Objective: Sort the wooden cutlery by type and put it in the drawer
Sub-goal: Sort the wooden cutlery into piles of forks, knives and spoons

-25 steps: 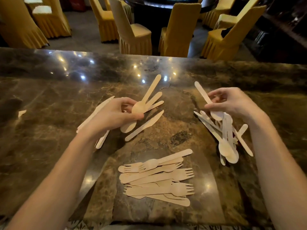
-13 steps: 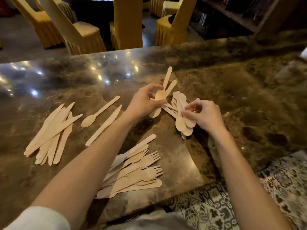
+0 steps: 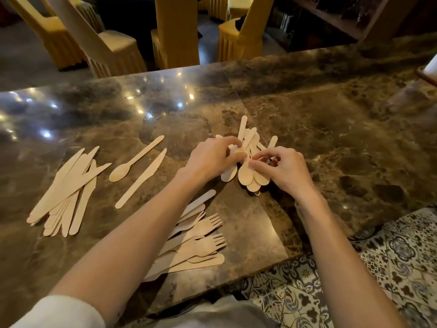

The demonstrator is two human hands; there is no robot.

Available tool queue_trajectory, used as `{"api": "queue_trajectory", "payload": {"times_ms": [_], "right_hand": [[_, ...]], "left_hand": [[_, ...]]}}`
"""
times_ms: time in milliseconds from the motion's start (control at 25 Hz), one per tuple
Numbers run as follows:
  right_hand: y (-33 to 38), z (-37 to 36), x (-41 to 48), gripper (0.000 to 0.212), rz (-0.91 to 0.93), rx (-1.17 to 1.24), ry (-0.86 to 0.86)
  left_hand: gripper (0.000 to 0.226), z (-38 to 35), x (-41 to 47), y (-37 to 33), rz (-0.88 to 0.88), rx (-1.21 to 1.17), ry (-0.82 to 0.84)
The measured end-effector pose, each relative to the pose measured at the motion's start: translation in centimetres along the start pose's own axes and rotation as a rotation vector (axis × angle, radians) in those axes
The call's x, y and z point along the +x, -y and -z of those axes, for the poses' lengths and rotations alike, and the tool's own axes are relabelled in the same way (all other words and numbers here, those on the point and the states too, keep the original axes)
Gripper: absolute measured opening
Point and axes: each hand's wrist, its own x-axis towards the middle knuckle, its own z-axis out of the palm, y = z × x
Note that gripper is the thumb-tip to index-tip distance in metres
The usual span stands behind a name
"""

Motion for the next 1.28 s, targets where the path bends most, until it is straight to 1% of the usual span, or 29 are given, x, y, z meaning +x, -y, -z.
{"api": "queue_trajectory", "payload": {"times_ms": [80, 160, 280, 360, 400, 480, 600, 680, 800, 880, 1000, 1160, 1200, 1280], "right_hand": [[0.1, 0.0, 0.2, 0.014, 0.004, 0.012, -0.010], [0.3, 0.2, 0.2, 0.013, 0.026, -0.005, -0.023], [0.8, 0.5, 0.5, 0.015, 0.062, -0.046, -0.080], [2.3, 0.1, 1.7, 0.014, 0.140, -0.051, -0.115], [3.3, -0.3, 2.5, 0.014, 0.189, -0.050, -0.101], [5.8, -2.2, 4.5, 0.014, 0.328, -0.076, 0.004], [9.1, -6.8, 7.2, 0.017, 0.520, -0.151, 0.210], [11.0, -10.1, 8.3, 0.020, 0.611, -0.186, 0.338], [13.8, -14.4, 9.2, 0.028, 0.683, -0.245, 0.520], [14.9, -16.1, 9.4, 0.034, 0.713, -0.305, 0.566], [15.7, -17.1, 9.4, 0.029, 0.791, -0.429, 0.525], [16.7, -16.3, 9.3, 0.016, 0.776, -0.497, 0.566], [16.8, -15.8, 9.2, 0.011, 0.749, -0.477, 0.568], [16.2, -14.2, 9.0, 0.007, 0.628, -0.309, 0.497]], "left_hand": [[0.036, 0.0, -0.1, 0.2, -0.018, 0.109, -0.039], [0.035, -0.2, -0.3, 0.3, -0.041, 0.158, -0.067], [0.037, 0.1, -0.9, 0.3, -0.089, 0.107, -0.071], [0.037, 1.5, -1.8, 1.3, -0.054, 0.076, -0.137], [0.035, 2.4, -2.4, 2.1, -0.024, 0.074, -0.173], [0.029, 4.5, -4.5, 4.6, 0.055, 0.090, -0.219], [0.026, 6.5, -9.4, 8.6, 0.258, 0.085, -0.266], [0.025, 6.7, -12.3, 10.3, 0.367, 0.121, -0.265], [0.029, 6.0, -14.2, 11.0, 0.439, 0.172, -0.295], [0.031, 5.5, -14.4, 11.0, 0.442, 0.183, -0.335], [0.031, 5.2, -14.7, 11.3, 0.452, 0.208, -0.373], [0.032, 5.0, -14.9, 11.7, 0.446, 0.210, -0.404], [0.032, 5.0, -14.9, 11.8, 0.443, 0.205, -0.409], [0.032, 5.2, -14.5, 12.0, 0.442, 0.190, -0.412]]}}
